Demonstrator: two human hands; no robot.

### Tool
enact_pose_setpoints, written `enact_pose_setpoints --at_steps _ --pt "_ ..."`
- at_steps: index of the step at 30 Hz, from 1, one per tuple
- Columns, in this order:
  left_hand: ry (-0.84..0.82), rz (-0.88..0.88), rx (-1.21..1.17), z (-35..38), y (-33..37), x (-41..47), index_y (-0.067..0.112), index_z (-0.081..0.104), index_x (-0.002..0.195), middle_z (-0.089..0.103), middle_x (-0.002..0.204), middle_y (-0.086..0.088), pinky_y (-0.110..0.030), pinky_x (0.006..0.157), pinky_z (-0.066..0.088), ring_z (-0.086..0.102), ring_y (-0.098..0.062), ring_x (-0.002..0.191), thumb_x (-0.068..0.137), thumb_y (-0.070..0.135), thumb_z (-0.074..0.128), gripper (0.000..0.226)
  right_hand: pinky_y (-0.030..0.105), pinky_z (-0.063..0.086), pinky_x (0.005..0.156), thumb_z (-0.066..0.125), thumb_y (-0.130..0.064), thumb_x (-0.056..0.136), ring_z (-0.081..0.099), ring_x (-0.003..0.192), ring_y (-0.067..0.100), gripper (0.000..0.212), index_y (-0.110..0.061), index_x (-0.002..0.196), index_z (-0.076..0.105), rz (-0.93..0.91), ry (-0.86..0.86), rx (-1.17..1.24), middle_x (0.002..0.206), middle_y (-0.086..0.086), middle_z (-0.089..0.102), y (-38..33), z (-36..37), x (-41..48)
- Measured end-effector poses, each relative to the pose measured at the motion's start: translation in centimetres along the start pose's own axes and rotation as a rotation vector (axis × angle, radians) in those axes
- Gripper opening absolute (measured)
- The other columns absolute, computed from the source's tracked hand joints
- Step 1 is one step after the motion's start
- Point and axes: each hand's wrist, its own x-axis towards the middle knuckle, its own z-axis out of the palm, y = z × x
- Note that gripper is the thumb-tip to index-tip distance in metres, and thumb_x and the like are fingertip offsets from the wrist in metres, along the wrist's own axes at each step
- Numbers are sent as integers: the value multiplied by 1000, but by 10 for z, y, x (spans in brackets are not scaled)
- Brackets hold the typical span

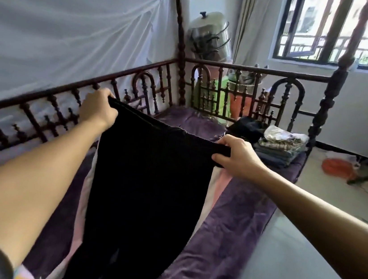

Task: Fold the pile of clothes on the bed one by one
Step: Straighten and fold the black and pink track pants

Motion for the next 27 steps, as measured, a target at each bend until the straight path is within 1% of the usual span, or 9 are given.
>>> enact_pose_setpoints --at_steps 3,5,8,12,15,18,20,23,27 --pt "-72 14 -44 81 60 16 8 64 100 65 102 -22 -37 77 47 59 -40 97 74 -7 52 33 31 46 69 70 -22 79 62 84 24 19 -20 96 62 76 -7 -20 86 1 64 79 -13 34" --pt "-120 19 -93 130 96 22 7 63 97 65 99 -22 -34 73 44 59 -38 92 74 -10 51 31 33 46 72 69 -22 80 62 89 27 20 -18 98 61 127 -12 -46 91 5 66 129 -22 55" --pt "-182 -3 -132 188 136 26 8 64 97 65 97 -20 -32 73 42 57 -37 94 73 -9 49 33 36 47 78 67 -25 82 62 94 31 24 -19 104 60 221 -16 -75 100 11 68 191 -30 77" --pt "-242 -4 -166 267 179 41 9 65 94 66 97 -20 -34 79 46 58 -37 95 72 -9 48 34 35 44 73 65 -27 83 62 92 34 22 -22 101 54 290 -10 -95 97 11 68 270 -31 112" --pt "-310 -16 -204 331 202 52 14 64 89 65 96 -17 -28 71 42 57 -32 92 71 -9 47 34 33 39 70 64 -26 83 62 92 35 21 -22 101 52 313 -18 -135 98 10 68 327 -28 145" --pt "-381 -28 -248 401 224 64 13 65 89 66 93 -14 -24 70 39 55 -25 86 70 -9 47 34 36 44 72 65 -24 84 62 92 35 22 -20 102 53 385 -35 -161 98 11 68 387 -23 180" --pt "-432 -32 -275 447 241 72 12 66 90 67 91 -13 -25 70 42 57 -27 86 69 -9 47 35 38 47 76 65 -23 84 62 92 35 21 -19 102 54 457 -33 -171 98 12 68 427 -20 204" --pt "-498 -39 -301 511 266 83 11 68 93 69 93 -13 -30 75 48 60 -30 91 69 -7 49 35 39 48 77 64 -21 84 61 92 35 20 -18 101 54 553 -51 -204 98 14 68 482 -17 244" --pt "-614 -101 -302 584 292 83 11 70 99 69 96 -13 -30 82 48 60 -30 95 71 -6 51 38 40 48 80 64 -20 85 60 94 38 20 -15 103 55 658 -111 -253 99 16 66 546 -1 272"
